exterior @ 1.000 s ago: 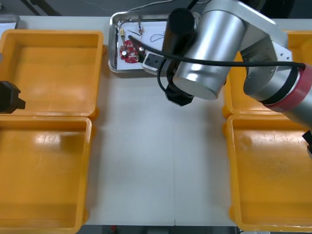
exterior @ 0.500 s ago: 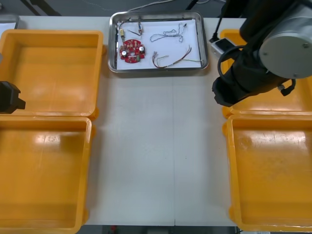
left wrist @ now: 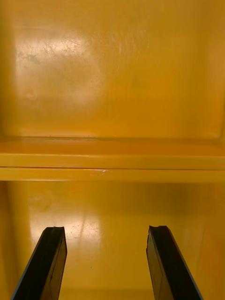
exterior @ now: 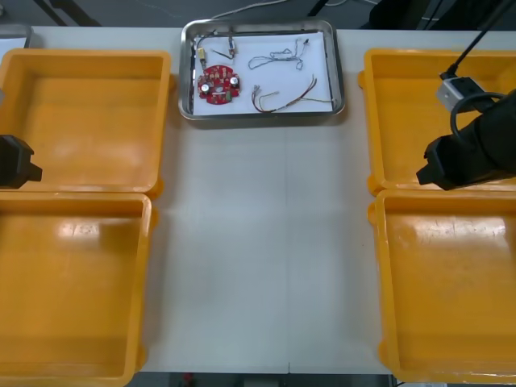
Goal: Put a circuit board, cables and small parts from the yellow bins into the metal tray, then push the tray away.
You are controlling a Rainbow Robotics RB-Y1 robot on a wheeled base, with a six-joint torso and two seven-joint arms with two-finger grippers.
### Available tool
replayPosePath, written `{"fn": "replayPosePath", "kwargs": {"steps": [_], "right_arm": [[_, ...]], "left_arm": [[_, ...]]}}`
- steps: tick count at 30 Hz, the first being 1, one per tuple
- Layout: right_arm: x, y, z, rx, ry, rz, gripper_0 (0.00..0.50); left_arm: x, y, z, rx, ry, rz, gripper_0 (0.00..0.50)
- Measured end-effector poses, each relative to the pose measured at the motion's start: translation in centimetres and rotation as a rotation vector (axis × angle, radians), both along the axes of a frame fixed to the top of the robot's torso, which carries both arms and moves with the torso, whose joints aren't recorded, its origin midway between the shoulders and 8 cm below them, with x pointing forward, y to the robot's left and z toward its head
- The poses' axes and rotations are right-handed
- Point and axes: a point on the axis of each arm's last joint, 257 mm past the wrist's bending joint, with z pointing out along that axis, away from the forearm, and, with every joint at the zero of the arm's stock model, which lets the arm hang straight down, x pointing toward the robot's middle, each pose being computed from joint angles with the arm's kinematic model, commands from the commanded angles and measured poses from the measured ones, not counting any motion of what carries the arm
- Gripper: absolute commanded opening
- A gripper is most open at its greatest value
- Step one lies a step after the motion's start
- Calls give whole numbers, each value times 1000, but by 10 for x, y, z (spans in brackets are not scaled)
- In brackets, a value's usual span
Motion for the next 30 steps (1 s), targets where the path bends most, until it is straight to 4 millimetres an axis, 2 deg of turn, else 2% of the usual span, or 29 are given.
{"fn": "replayPosePath", "kwargs": {"steps": [7,14,21,30], "right_arm": [[-11,-34,-8,58,15,-105,500],[-23,-60,-18,53,15,-180,500],[-37,-75,-26,53,22,-219,500],[-50,-84,-39,42,49,-243,500]], "left_arm": [[0,0,0,0,0,0,500],[0,0,0,0,1,0,500],[0,0,0,0,1,0,500],[0,0,0,0,1,0,500]]}}
